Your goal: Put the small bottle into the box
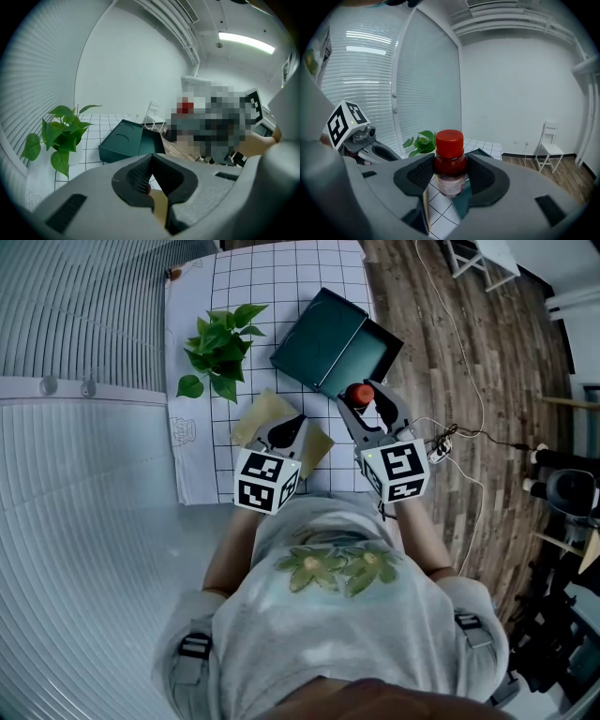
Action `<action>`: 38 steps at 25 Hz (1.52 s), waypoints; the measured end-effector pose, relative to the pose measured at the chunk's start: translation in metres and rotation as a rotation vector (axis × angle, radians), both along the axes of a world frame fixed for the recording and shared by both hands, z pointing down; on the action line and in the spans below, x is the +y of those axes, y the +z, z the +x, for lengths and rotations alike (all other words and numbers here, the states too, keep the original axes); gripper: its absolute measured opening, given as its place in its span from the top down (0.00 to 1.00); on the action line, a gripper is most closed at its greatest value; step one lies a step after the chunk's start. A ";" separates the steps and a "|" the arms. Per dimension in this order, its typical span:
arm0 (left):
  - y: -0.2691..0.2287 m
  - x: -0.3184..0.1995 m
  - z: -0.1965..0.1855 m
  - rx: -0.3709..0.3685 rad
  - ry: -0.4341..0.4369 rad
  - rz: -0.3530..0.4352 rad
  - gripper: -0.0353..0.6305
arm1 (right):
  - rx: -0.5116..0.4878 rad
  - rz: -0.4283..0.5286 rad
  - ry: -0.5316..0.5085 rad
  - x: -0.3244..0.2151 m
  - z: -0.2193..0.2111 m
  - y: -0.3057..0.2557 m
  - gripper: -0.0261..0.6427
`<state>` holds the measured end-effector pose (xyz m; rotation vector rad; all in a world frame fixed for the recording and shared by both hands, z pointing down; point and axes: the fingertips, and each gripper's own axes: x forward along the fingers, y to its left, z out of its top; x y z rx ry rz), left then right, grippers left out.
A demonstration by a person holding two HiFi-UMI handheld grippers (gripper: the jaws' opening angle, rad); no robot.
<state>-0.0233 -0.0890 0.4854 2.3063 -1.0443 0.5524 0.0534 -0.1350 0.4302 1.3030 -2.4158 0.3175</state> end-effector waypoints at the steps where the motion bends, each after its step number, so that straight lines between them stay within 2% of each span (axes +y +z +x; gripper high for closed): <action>1: 0.001 0.000 0.000 0.000 -0.001 -0.001 0.94 | 0.000 -0.001 0.000 0.000 0.000 0.001 0.64; 38: 0.022 -0.010 -0.009 -0.002 -0.028 -0.064 0.94 | 0.031 -0.052 -0.001 -0.024 0.000 0.041 0.64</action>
